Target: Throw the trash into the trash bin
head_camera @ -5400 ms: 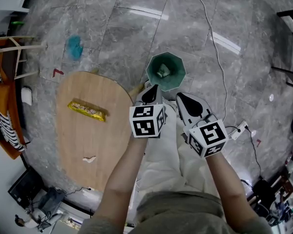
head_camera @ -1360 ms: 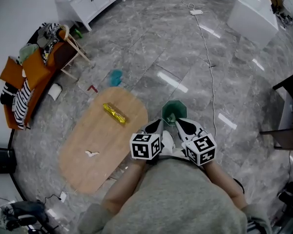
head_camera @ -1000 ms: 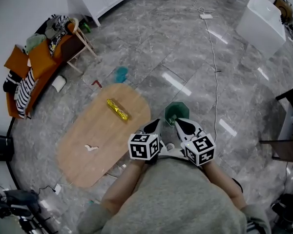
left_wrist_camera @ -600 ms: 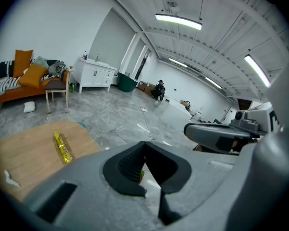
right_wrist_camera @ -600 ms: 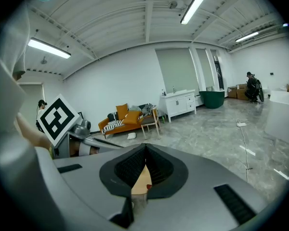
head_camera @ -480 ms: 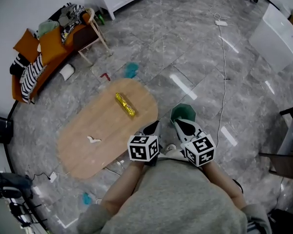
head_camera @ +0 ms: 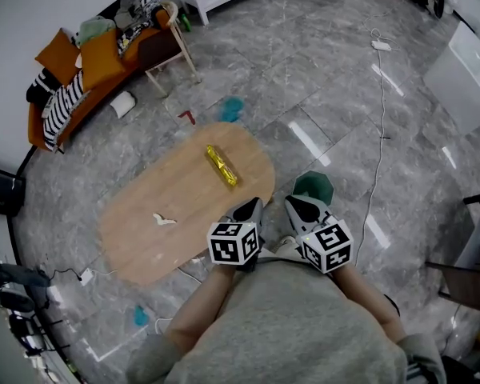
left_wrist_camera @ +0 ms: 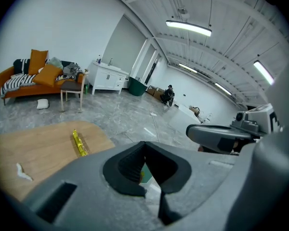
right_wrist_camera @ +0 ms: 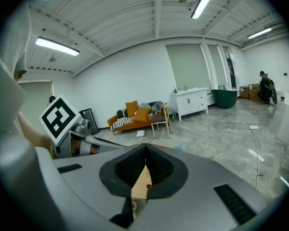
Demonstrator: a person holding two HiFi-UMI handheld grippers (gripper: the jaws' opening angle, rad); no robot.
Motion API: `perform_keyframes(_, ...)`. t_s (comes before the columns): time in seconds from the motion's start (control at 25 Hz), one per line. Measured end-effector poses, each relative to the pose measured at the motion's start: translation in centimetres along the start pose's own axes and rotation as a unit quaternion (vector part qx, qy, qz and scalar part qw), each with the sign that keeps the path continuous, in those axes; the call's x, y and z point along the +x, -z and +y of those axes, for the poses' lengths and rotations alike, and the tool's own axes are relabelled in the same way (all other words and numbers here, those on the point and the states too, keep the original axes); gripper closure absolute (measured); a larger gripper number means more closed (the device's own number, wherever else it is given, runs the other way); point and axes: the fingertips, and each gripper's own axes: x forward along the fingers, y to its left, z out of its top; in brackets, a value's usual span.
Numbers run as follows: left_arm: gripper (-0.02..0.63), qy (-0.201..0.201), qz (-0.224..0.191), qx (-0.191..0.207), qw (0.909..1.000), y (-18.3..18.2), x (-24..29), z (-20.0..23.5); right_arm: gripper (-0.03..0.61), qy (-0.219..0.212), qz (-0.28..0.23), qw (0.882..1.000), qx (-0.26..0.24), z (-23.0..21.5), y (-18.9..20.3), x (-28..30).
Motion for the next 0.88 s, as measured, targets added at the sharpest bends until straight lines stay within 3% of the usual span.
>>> perform_keyframes(0.4,0.604,-0.029,-0.015,-0.019,0.9993,-1.1,-3.7,5.7,0.569,-0.032,0.009,0.999,-0.017,4.7,-1.5,4.4)
perform_keyframes(0.88,0.604,-0.091,-0.047,-0.074,0.992,-1.7,-9.4,13.5,0.569,-0.095,0.032,0.994,-0.05,11.4,-3.5,10.1)
